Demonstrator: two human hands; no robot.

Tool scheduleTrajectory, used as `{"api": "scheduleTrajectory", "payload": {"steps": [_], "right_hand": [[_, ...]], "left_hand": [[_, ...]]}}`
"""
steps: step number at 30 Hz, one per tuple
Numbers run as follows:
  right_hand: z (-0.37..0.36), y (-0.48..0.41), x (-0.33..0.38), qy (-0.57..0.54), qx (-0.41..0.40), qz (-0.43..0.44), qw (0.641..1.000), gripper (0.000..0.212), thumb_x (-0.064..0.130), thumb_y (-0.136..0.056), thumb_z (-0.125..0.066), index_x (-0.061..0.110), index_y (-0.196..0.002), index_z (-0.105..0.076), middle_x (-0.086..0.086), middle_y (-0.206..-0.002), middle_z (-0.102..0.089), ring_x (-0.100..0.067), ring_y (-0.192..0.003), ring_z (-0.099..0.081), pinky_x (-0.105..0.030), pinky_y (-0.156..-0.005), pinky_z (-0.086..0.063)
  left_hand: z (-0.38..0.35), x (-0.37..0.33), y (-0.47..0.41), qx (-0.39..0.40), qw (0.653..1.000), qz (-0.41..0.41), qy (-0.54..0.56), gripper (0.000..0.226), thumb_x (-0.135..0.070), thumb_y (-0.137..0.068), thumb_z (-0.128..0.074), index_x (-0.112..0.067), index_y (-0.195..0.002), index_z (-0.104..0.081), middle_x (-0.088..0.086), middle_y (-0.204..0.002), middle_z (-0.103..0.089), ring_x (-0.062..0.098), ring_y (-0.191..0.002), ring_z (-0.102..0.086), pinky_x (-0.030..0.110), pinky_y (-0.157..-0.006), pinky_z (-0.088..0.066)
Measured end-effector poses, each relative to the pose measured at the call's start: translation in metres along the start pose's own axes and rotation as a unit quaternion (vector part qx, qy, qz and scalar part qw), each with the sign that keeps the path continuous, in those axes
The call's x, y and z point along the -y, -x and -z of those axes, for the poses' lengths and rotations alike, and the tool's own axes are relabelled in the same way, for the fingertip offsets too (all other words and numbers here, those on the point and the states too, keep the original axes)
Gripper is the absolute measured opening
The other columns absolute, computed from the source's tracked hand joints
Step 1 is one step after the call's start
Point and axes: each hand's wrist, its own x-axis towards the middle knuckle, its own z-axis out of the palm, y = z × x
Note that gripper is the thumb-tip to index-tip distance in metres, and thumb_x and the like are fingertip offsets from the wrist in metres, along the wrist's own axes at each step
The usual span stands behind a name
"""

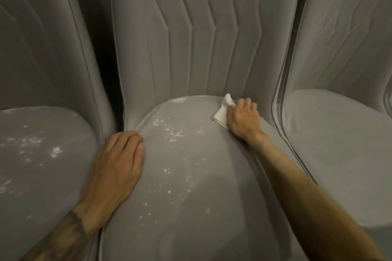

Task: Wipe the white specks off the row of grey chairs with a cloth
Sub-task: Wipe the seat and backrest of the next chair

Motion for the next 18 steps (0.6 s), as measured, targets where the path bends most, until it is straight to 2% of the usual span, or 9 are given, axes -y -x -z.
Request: {"api": "scheduleTrajectory", "payload": {"steps": [1,3,5,6,9,11,13,15,18], "right_hand": [[0.000,-0.002,0.011,0.002,-0.001,0.011,1.000,0.032,0.016,-0.104,-0.031,-0.002,-0.122,-0.050,-0.024,-0.124,-0.052,-0.036,-0.112,-0.047,-0.048,-0.090,-0.031],[-0.001,0.005,0.051,-0.052,-0.012,0.111,0.992,0.025,0.009,-0.100,-0.040,-0.006,-0.112,-0.056,-0.028,-0.113,-0.056,-0.040,-0.103,-0.052,-0.051,-0.086,-0.036],[-0.001,0.024,0.084,-0.139,-0.042,0.235,0.961,0.021,0.010,-0.099,-0.046,-0.006,-0.102,-0.059,-0.028,-0.101,-0.058,-0.040,-0.089,-0.054,-0.052,-0.079,-0.042],[0.001,0.033,0.088,-0.157,-0.037,0.267,0.950,0.022,0.014,-0.101,-0.045,-0.003,-0.104,-0.059,-0.025,-0.101,-0.058,-0.038,-0.087,-0.052,-0.051,-0.080,-0.041],[0.003,0.022,0.049,-0.128,-0.038,0.247,0.960,0.024,0.013,-0.102,-0.043,-0.003,-0.110,-0.058,-0.024,-0.106,-0.057,-0.038,-0.093,-0.052,-0.051,-0.084,-0.039],[0.001,0.003,0.015,-0.040,-0.011,0.137,0.990,0.030,0.015,-0.105,-0.035,-0.003,-0.118,-0.054,-0.024,-0.117,-0.054,-0.038,-0.106,-0.049,-0.050,-0.091,-0.034],[0.001,-0.009,0.012,0.007,0.006,0.039,0.999,0.033,0.017,-0.105,-0.029,-0.001,-0.122,-0.050,-0.023,-0.124,-0.051,-0.036,-0.112,-0.045,-0.048,-0.092,-0.030],[0.000,-0.007,0.050,-0.012,0.007,0.086,0.996,0.032,0.015,-0.103,-0.030,0.000,-0.120,-0.052,-0.023,-0.123,-0.052,-0.036,-0.111,-0.046,-0.048,-0.091,-0.031],[0.001,0.028,0.119,-0.143,-0.037,0.275,0.950,0.027,0.016,-0.101,-0.037,-0.001,-0.104,-0.058,-0.023,-0.105,-0.057,-0.035,-0.091,-0.051,-0.048,-0.079,-0.039]], "left_hand": [[0.000,-0.001,0.000,0.004,1.000,0.003,0.002,0.030,-0.026,-0.110,-0.037,-0.013,-0.120,-0.062,0.005,-0.124,-0.062,0.027,-0.112,-0.055,0.040,-0.098,-0.047],[0.002,-0.001,0.000,0.011,1.000,0.007,0.009,0.030,-0.027,-0.110,-0.036,-0.014,-0.119,-0.061,0.004,-0.124,-0.061,0.027,-0.113,-0.055,0.042,-0.098,-0.048],[0.003,-0.001,0.000,0.011,1.000,0.009,0.010,0.029,-0.027,-0.109,-0.036,-0.014,-0.119,-0.061,0.004,-0.124,-0.061,0.027,-0.113,-0.055,0.043,-0.098,-0.049],[0.004,-0.001,0.000,0.011,1.000,0.009,0.009,0.029,-0.026,-0.109,-0.037,-0.014,-0.119,-0.061,0.005,-0.124,-0.061,0.027,-0.113,-0.055,0.043,-0.098,-0.048],[0.004,-0.002,0.000,0.010,1.000,0.010,0.009,0.030,-0.026,-0.109,-0.037,-0.014,-0.121,-0.062,0.005,-0.125,-0.062,0.026,-0.114,-0.055,0.040,-0.099,-0.046],[0.004,-0.003,0.000,0.010,1.000,0.012,0.011,0.031,-0.026,-0.109,-0.037,-0.013,-0.120,-0.063,0.005,-0.124,-0.062,0.026,-0.113,-0.056,0.038,-0.100,-0.046],[0.004,-0.003,-0.001,0.007,1.000,0.016,0.017,0.031,-0.025,-0.109,-0.037,-0.012,-0.120,-0.063,0.005,-0.123,-0.063,0.026,-0.112,-0.056,0.038,-0.099,-0.046],[0.006,-0.005,-0.001,0.007,1.000,0.014,0.019,0.031,-0.025,-0.109,-0.037,-0.012,-0.119,-0.063,0.006,-0.123,-0.063,0.026,-0.111,-0.056,0.039,-0.098,-0.046],[0.006,-0.004,-0.002,0.004,0.999,0.023,0.023,0.032,-0.025,-0.108,-0.038,-0.010,-0.119,-0.065,0.008,-0.126,-0.063,0.028,-0.114,-0.058,0.045,-0.100,-0.049]]}}
